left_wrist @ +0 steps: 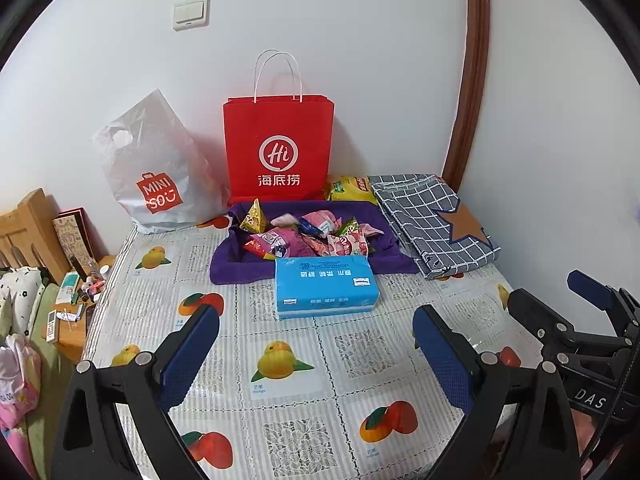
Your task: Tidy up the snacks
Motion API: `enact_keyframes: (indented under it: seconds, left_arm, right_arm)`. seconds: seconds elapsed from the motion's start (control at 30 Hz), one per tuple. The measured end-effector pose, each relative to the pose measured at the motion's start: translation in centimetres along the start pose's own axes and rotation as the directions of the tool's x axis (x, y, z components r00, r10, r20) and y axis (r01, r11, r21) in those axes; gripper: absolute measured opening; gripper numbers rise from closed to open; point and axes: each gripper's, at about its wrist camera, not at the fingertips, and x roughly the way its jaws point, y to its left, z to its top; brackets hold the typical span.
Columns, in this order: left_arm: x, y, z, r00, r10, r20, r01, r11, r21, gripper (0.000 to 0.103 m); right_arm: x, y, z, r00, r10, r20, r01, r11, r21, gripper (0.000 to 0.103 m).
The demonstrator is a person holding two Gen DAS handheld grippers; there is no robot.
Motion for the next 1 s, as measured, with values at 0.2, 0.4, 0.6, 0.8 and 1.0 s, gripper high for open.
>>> enact_keyframes:
  seconds: [0.2, 0.4, 0.6, 0.8, 1.0]
  left_arm:
    - [-0.02, 0.07, 0.00, 1.000, -0.003, 0.000, 0.003, 1.000, 0.001, 0.098]
    - [-0.13, 0.09, -0.11, 1.000, 0.000, -0.002, 0.000, 1.000, -0.002, 0.098]
    - [-0.10, 0.12, -0.08, 1.000, -0.001, -0.001, 0.001, 1.000, -0.003, 0.098]
    - [-0.22, 0.19, -0.13, 1.000, 0.000, 0.000, 0.000, 1.000, -0.006, 0.098]
    - [-0.43, 0.22, -0.15, 1.000, 0.003, -0.001, -0.003, 1.000, -0.012, 0.098]
  right_arm:
    - [-0.12, 0.12, -0.04, 1.000, 0.001, 0.001, -0.001, 1.000, 0.000, 0.101]
    - [-0.20, 0.20, -0.05, 1.000, 0.004, 0.004, -0.004, 1.000, -0.001, 0.101]
    - [-0.31, 0.65, -0.18, 1.000, 0.004, 0.007, -0.004, 1.000, 0.000, 0.101]
    - [-0.42, 0.93, -0.24, 1.000, 0.004, 0.009, -0.004, 1.000, -0.003, 0.101]
    - [-0.46, 0.98, -0.26, 1.000, 0.005, 0.010, -0.005, 1.000, -0.002, 0.101]
